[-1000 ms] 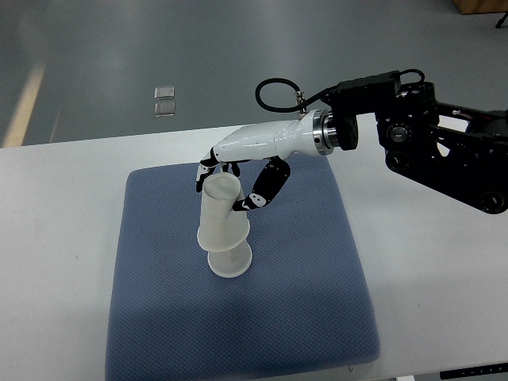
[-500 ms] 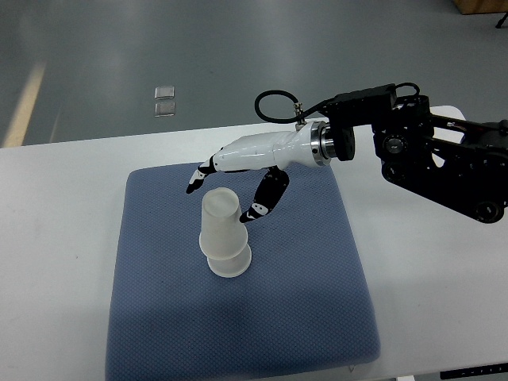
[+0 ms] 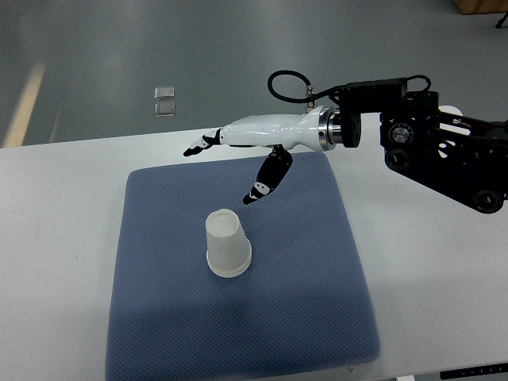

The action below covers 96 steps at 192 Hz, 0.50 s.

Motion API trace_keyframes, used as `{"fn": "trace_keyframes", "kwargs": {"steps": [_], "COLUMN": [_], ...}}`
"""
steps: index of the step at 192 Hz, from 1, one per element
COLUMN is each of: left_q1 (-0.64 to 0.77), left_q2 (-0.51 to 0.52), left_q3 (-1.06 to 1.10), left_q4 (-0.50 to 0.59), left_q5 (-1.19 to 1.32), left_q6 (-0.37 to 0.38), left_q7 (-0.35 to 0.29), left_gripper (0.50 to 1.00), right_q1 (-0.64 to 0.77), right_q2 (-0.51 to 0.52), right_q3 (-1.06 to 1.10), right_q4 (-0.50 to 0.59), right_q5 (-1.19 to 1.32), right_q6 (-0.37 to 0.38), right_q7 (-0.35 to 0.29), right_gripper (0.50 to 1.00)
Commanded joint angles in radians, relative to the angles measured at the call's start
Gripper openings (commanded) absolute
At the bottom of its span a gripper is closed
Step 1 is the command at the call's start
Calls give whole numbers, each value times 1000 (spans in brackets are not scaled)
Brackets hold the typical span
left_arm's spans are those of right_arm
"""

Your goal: Stack paper cups

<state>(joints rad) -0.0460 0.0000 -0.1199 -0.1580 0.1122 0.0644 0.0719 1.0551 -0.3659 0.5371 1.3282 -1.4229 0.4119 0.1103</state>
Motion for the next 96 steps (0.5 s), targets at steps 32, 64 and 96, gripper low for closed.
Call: {"fn": "trace_keyframes", "kwargs": {"steps": [32, 64, 96], "left_q1": [0, 0, 0], "left_q2": [0, 0, 0], "left_q3": [0, 0, 0], "left_q4": [0, 0, 0], "left_q5": [0, 0, 0], "left_q6": [0, 0, 0], "left_q7": [0, 0, 0], "left_gripper": [1000, 1000, 1000], "right_q1": [-58, -122, -164], "right_q2": [1, 13, 59], "right_q3": [109, 138, 139], "right_q4": [-184, -293, -359], "right_q5": [315, 489, 714], "right_q6": [-150, -317, -493], "right_q7": [-72, -83, -87], "right_gripper": [903, 901, 901]}}
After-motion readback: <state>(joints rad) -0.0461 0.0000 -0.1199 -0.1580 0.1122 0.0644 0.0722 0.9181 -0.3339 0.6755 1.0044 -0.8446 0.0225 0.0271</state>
